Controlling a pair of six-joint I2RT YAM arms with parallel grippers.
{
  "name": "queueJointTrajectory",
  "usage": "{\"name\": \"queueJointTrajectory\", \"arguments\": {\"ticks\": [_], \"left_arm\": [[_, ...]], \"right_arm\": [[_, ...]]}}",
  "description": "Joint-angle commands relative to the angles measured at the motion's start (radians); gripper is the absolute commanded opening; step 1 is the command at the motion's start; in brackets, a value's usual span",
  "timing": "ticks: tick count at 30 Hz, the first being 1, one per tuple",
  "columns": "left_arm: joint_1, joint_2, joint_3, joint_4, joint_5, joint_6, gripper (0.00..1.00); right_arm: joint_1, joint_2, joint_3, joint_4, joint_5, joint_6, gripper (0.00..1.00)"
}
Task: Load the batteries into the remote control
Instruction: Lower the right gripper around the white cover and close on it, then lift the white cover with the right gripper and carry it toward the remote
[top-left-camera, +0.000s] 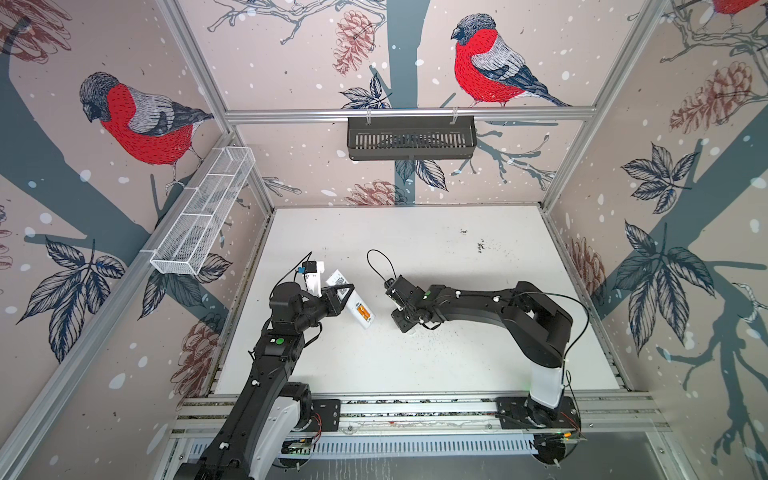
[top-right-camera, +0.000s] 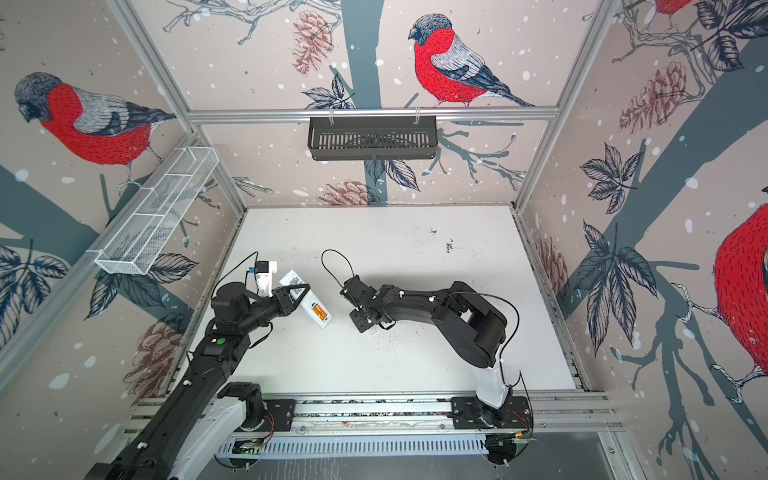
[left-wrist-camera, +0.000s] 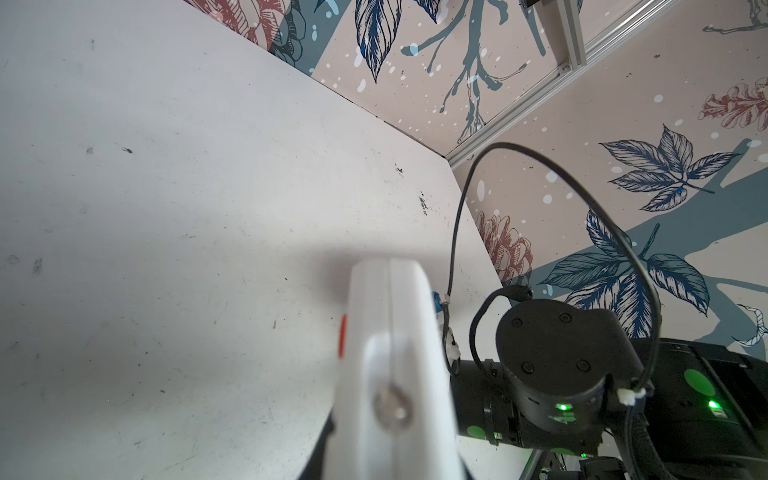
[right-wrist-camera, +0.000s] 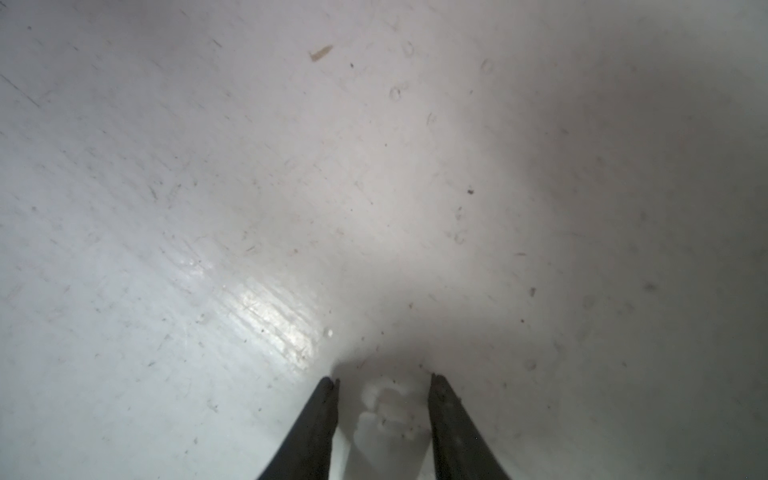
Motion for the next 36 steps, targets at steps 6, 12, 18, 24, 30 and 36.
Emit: {"name": "queueJointTrajectory", "arguments": {"ticks": [6, 12, 18, 24, 30, 36], "left_arm": [[-0.001, 0.004, 0.000, 0.045, 0.009, -0.005, 0.00], [-0.001, 0.010, -0.003, 0.051, 0.022, -0.012, 0.00], [-0.001, 0.037, -0.013, 0.092, 0.069, -0.035, 0.00], [-0.001, 0.080, -0.038, 0.178, 0.152, -0.086, 0.00], [-0.001, 0.122, -0.071, 0.318, 0.247, -0.174, 0.00], [-0.001, 0.134, -0.091, 0.401, 0.286, -0.231, 0.00]], "right_arm": [[0.029, -0.010, 0.010, -0.039, 0.039, 0.008, 0.33], [0.040, -0.063, -0.003, 0.001, 0.059, -0.006, 0.30], [0.041, -0.154, -0.038, 0.063, 0.059, -0.023, 0.29], [0.049, -0.287, -0.080, 0.150, 0.070, -0.046, 0.29], [0.072, -0.408, -0.131, 0.291, 0.053, -0.069, 0.30], [0.122, -0.481, -0.178, 0.435, 0.040, -0.087, 0.30]]}}
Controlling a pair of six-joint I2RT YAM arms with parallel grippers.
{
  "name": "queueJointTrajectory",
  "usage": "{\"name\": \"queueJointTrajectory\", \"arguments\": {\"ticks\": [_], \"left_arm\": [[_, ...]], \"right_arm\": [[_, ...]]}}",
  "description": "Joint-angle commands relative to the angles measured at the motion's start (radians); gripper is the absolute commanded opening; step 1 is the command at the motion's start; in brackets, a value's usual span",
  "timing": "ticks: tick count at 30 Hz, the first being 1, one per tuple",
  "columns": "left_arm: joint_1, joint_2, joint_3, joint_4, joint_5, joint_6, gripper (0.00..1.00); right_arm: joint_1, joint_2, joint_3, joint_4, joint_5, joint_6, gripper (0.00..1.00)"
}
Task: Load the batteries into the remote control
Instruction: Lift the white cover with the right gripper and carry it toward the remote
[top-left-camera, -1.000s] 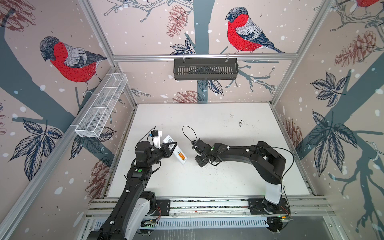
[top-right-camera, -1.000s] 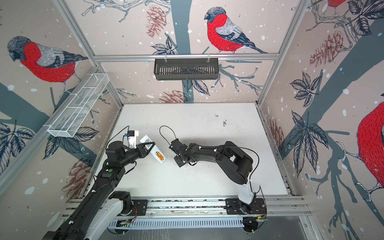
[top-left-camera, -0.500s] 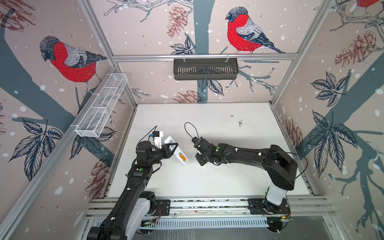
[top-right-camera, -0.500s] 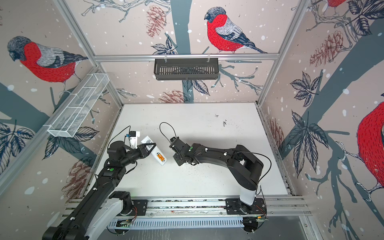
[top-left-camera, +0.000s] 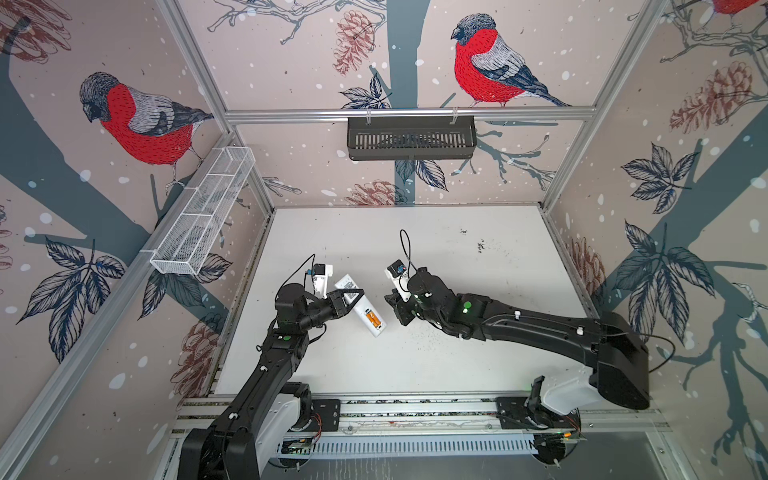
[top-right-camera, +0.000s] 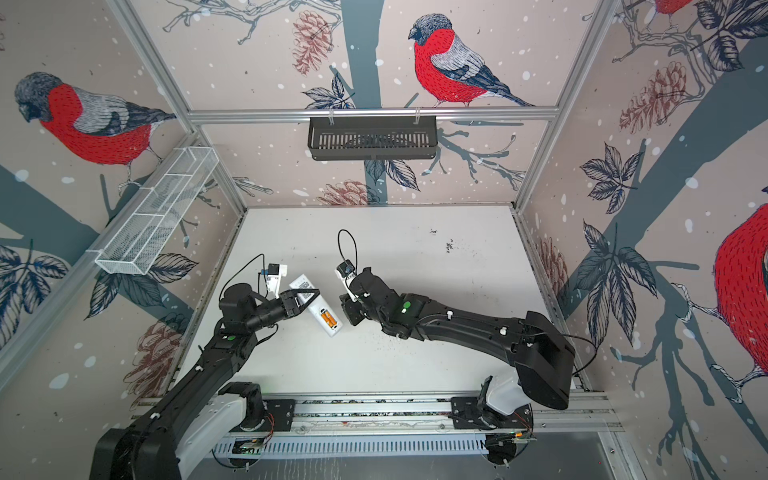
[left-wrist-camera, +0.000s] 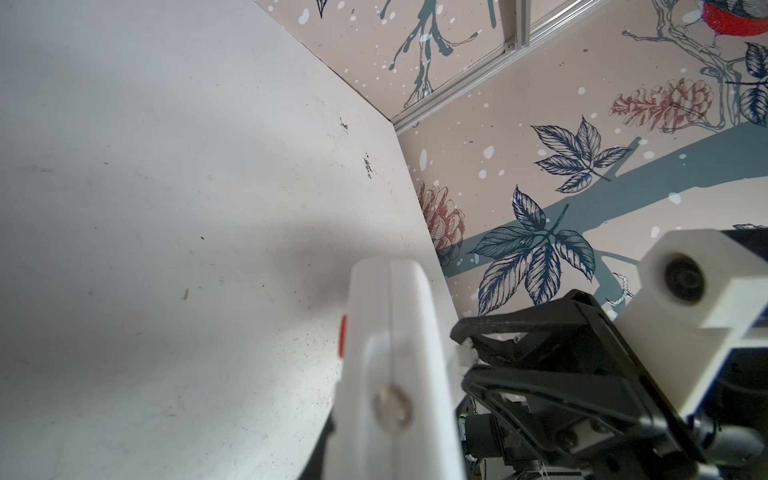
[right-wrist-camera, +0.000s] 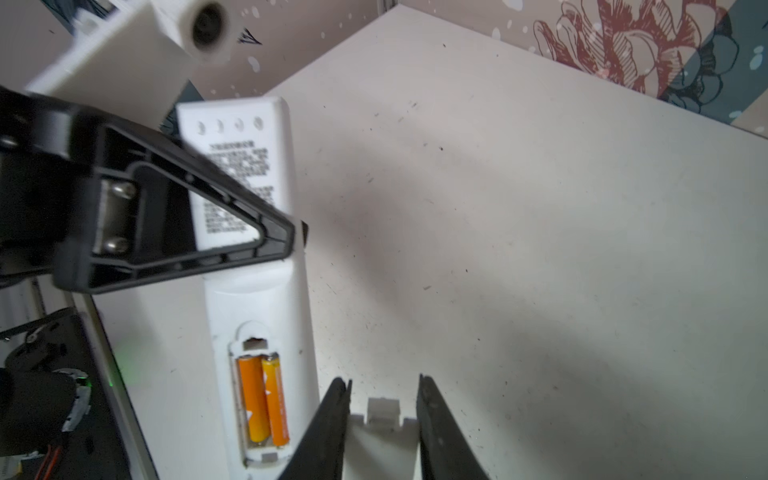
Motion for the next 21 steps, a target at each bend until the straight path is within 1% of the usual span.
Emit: {"name": "queueJointTrajectory", "arguments": {"ticks": [1, 4, 10, 21], "left_arm": [[-0.001, 0.007, -0.006, 0.132, 0.054, -0.053, 0.00], [-0.001, 0.018, -0.015, 0.178, 0.068, -0.081, 0.00], [-0.001, 0.030, -0.033, 0.248, 0.089, -0.125, 0.00], [0.002, 0.032, -0.048, 0.335, 0.121, -0.188, 0.00]], "right_arm": [[0.023, -0.027, -0.020, 0.139, -0.012, -0.018, 0.30], [0.047, -0.029, -0.028, 0.173, 0.006, -0.018, 0.30], [0.107, -0.012, -0.038, 0.227, 0.090, -0.024, 0.30], [0.126, 0.015, -0.073, 0.272, 0.100, -0.051, 0.30]]}}
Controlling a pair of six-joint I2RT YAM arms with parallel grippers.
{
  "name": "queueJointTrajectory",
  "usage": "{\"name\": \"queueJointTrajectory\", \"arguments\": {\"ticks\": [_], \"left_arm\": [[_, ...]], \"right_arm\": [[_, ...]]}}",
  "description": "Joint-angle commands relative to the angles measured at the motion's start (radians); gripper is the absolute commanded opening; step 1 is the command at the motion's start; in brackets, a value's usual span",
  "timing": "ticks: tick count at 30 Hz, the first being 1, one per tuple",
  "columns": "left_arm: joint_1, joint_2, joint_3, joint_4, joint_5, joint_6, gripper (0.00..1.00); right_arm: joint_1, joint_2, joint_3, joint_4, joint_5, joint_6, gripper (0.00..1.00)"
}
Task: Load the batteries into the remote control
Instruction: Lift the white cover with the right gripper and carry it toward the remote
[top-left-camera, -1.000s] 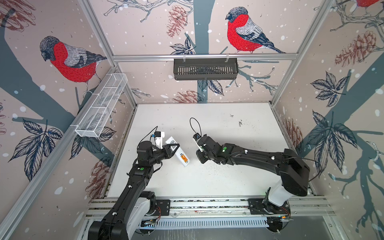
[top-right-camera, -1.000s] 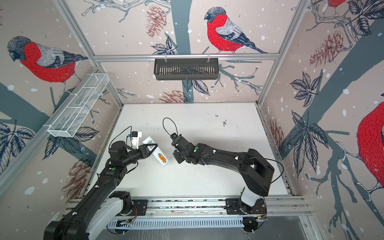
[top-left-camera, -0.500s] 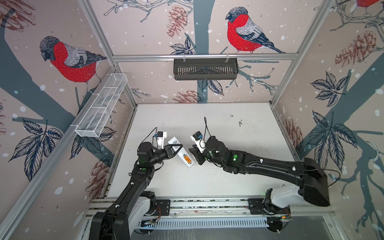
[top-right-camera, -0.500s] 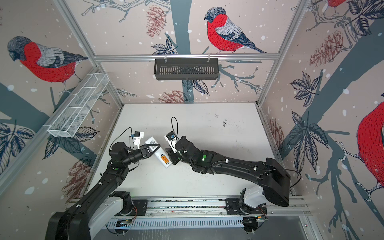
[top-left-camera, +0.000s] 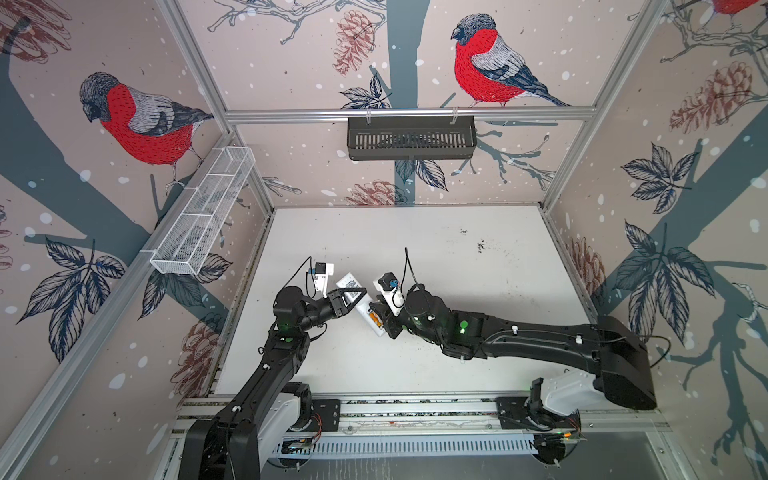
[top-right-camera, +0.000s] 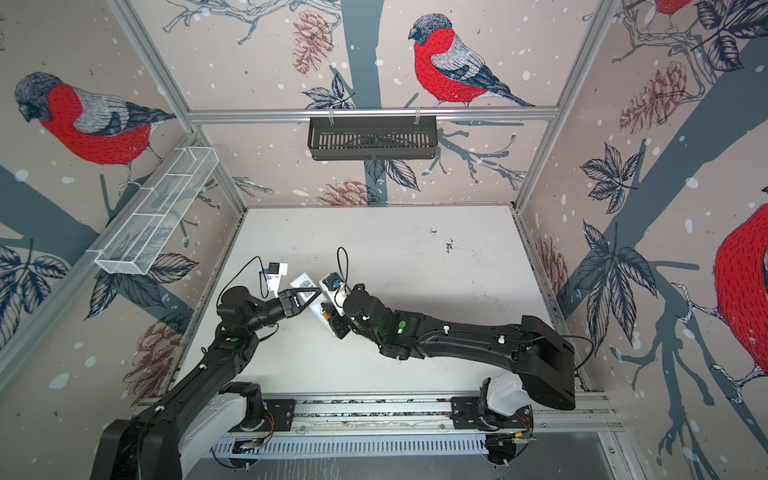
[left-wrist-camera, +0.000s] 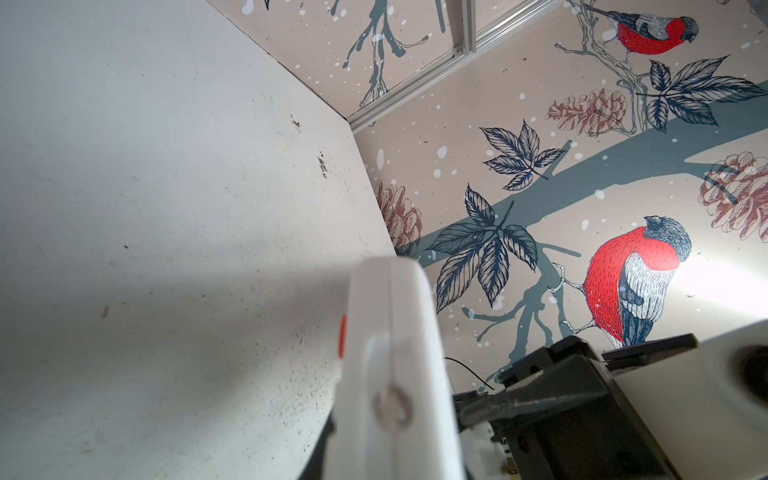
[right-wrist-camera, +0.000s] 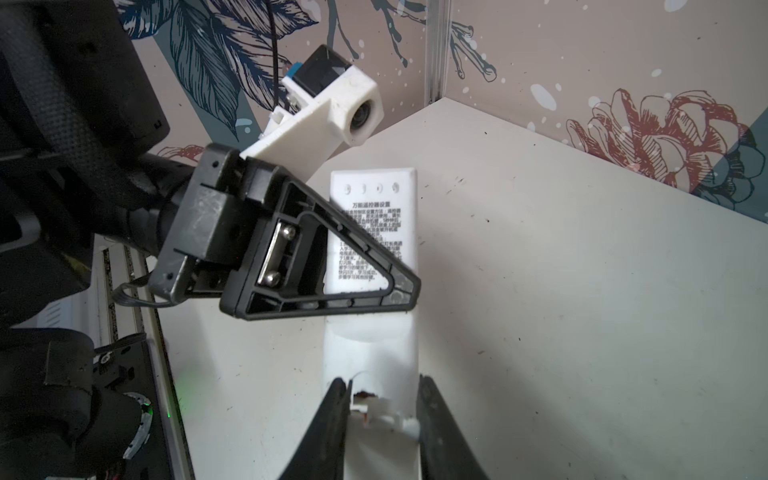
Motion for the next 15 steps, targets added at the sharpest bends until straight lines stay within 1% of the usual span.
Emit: {"name": "queueJointTrajectory", "arguments": {"ticks": [1, 15], "left_arm": [[0.003, 0.004, -0.006, 0.124, 0.041, -0.046, 0.00], [0.007, 0.015, -0.013, 0.149, 0.047, -0.062, 0.00]], "right_arm": [[0.003, 0.007, -0.017, 0.055, 0.024, -0.022, 0.30], [0.020, 0.008, -0.030, 0.076, 0.034, -0.041, 0.29]]}}
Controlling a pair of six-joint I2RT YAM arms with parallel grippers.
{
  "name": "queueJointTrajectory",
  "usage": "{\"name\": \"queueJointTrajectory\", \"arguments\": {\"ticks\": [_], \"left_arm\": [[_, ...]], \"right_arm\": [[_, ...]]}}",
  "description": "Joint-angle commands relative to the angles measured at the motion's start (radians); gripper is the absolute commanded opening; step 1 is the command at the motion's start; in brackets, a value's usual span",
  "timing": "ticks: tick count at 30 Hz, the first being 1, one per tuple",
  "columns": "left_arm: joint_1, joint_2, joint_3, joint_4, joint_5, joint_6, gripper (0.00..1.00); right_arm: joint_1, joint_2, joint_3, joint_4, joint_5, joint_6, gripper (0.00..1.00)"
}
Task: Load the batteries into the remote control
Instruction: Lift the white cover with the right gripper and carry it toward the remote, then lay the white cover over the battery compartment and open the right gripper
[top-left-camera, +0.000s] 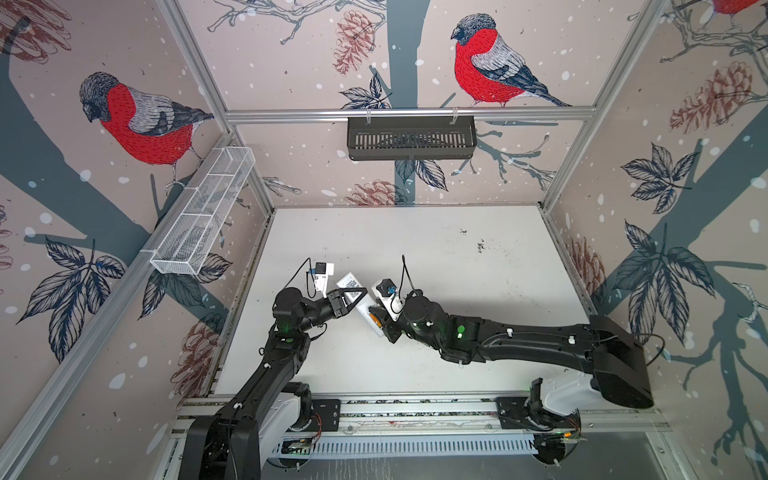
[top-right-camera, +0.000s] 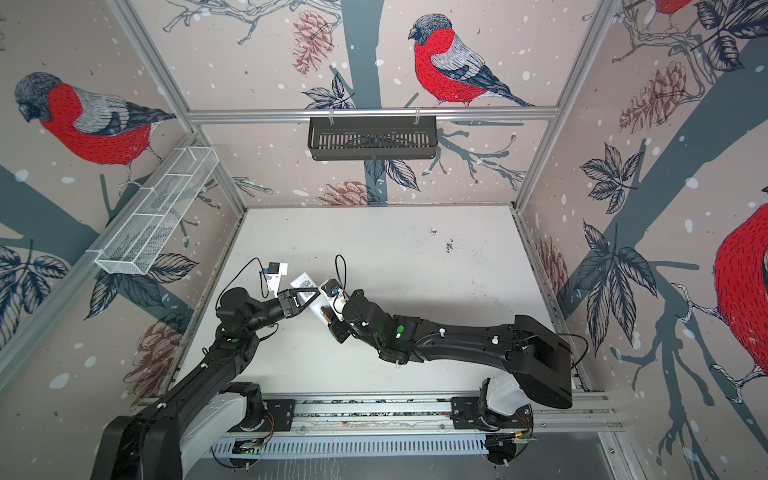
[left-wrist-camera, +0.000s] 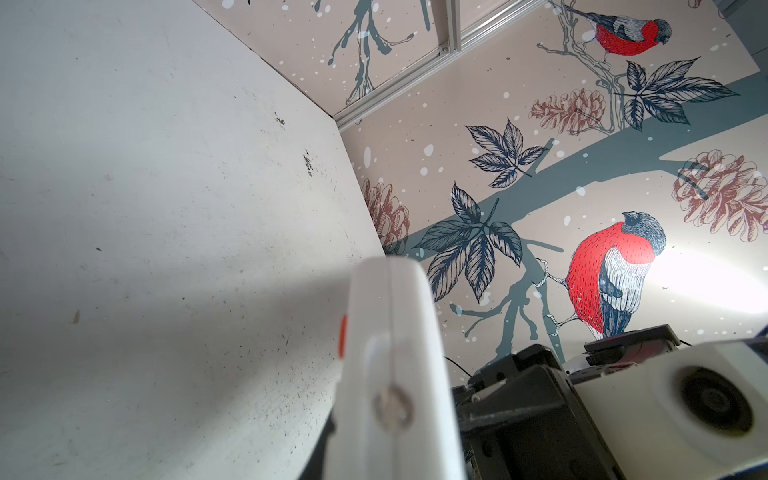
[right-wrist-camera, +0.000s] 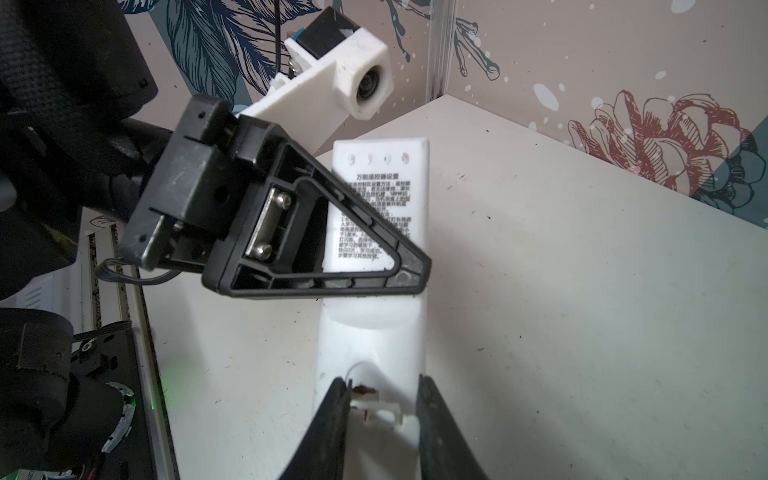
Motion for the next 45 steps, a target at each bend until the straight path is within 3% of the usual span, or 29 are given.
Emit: {"name": "queueJointTrajectory", "arguments": {"ticks": [1, 34, 40, 45], "left_arm": [[0.002, -0.001, -0.001, 0.074, 0.017, -0.012, 0.00], [0.013, -0.009, 0.001, 0.066, 0.016, -0.008, 0.00], [0.013, -0.010, 0.000, 0.063, 0.015, -0.004, 0.00], [0.013, -0.010, 0.001, 0.063, 0.015, -0.001, 0.00]], "right_arm": [[0.007, -0.006, 0.008, 0.022, 0.016, -0.013, 0.29], [0.049, 0.052, 0.009, 0.026, 0.118, -0.092, 0.32], [0.043, 0.035, 0.009, 0.027, 0.094, -0.085, 0.49], [0.023, -0.022, -0.007, 0.028, 0.020, -0.061, 0.69]]}}
